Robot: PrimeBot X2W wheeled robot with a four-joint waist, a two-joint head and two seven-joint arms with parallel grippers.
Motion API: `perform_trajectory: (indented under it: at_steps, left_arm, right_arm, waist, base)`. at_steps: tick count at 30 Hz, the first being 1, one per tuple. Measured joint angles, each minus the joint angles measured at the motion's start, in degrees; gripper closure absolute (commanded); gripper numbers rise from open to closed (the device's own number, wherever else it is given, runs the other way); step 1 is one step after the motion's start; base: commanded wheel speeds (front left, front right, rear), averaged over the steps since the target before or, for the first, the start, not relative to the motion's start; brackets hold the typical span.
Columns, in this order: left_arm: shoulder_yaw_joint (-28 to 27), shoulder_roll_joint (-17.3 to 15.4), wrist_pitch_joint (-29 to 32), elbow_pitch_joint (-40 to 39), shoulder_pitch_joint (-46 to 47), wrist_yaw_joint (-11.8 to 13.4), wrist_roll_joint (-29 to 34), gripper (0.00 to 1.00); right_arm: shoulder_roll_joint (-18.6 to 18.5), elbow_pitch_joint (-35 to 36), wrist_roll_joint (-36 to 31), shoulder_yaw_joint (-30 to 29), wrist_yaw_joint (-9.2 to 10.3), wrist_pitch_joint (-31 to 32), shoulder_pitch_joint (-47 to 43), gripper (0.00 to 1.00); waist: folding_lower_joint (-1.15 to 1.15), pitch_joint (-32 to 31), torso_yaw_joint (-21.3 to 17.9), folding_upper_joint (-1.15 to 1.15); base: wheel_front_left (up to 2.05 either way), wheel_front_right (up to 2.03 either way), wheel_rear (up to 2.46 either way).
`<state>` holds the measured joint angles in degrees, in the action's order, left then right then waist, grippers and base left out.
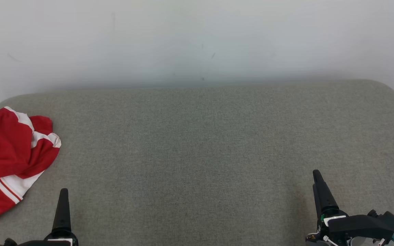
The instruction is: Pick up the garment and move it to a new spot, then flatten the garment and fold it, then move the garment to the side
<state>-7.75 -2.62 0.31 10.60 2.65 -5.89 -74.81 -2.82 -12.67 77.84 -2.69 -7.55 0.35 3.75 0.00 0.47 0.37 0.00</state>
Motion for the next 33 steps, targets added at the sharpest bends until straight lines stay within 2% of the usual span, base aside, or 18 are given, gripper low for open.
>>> perform_trajectory:
  at_steps: [9,27,33]
  left_arm:
    - [0.4,0.0,-2.0,-2.8,-0.8,2.5,9.5,0.00]
    - [3.4,-0.1,-5.4,-4.7,-2.7,7.2,32.6,0.00]
    - [4.3,-0.8,-6.4,-4.6,-2.7,8.4,37.4,0.00]
  right_arm:
    - [0.0,1.6,-10.7,0.8,0.00,-2.0,0.0,0.00]
    - [0.0,3.3,-31.4,1.6,0.00,-5.5,-0.5,0.00]
    - [0.0,3.6,-36.5,1.7,0.00,-6.4,-0.5,0.00]
  waist:
    - [0.00,0.0,0.2,0.00]
    - [0.00,-0.3,1.0,0.00]
    - [0.00,-0.3,1.2,0.00]
  base:
    - [0.00,0.00,0.00]
    - [0.00,0.00,0.00]
    - [0.00,0.00,0.00]
